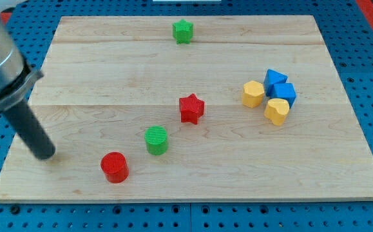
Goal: Slide red star to the center of the board
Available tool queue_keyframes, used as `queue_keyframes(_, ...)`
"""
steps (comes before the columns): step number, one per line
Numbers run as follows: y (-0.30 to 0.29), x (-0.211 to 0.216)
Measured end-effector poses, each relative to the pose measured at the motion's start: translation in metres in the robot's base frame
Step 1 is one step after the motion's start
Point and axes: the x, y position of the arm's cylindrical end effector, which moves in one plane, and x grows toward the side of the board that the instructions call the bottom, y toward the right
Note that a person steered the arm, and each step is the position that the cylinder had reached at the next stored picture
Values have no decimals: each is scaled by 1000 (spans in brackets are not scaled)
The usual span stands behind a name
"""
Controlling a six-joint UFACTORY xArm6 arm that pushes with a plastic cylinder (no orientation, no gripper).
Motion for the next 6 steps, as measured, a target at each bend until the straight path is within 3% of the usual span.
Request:
queue_keyframes(1,50,55)
queue_keyframes(2,124,53)
queue_keyframes(3,188,38)
queue_keyframes(4,215,3)
queue_keyframes(6,213,-79)
